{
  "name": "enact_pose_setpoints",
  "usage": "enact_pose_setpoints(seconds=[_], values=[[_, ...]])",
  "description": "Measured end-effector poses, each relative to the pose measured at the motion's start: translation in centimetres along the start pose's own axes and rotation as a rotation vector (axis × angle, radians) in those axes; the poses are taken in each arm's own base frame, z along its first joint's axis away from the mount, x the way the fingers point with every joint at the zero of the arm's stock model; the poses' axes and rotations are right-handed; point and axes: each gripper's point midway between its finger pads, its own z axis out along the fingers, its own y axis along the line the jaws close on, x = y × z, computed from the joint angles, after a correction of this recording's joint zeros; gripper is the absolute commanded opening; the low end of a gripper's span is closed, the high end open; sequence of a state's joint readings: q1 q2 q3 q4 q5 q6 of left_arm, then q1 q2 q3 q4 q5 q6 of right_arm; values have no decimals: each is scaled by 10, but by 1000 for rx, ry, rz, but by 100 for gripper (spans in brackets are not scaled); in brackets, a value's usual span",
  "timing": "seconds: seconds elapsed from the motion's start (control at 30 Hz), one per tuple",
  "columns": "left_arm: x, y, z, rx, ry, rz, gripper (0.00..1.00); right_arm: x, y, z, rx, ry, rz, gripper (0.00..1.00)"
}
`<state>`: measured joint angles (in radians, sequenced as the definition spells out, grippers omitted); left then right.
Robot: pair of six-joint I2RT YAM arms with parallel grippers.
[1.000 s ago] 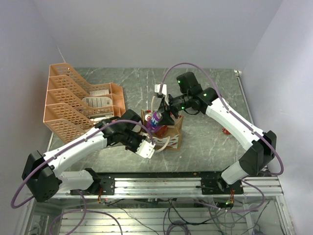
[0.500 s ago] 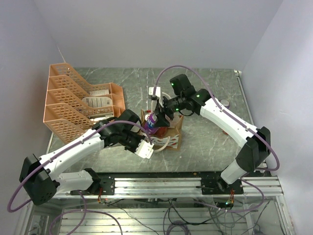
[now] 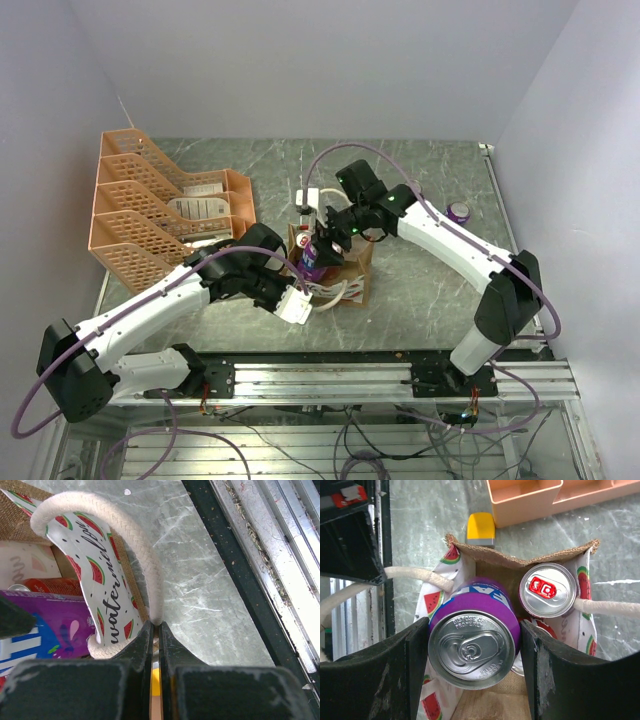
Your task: Place the beverage into the canvas bag
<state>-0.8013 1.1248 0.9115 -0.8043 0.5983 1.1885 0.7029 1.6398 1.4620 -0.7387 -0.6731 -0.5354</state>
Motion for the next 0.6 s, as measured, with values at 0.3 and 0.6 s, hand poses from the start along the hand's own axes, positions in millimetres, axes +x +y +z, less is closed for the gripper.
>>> enact_pose_setpoints(seconds=[0.3,0.6], values=[[-2,0,0,4,-11,0,7,15,1,17,29,70,-1,0],[-6,0,0,7,-28,2,7,24,0,32,69,114,-23,1]])
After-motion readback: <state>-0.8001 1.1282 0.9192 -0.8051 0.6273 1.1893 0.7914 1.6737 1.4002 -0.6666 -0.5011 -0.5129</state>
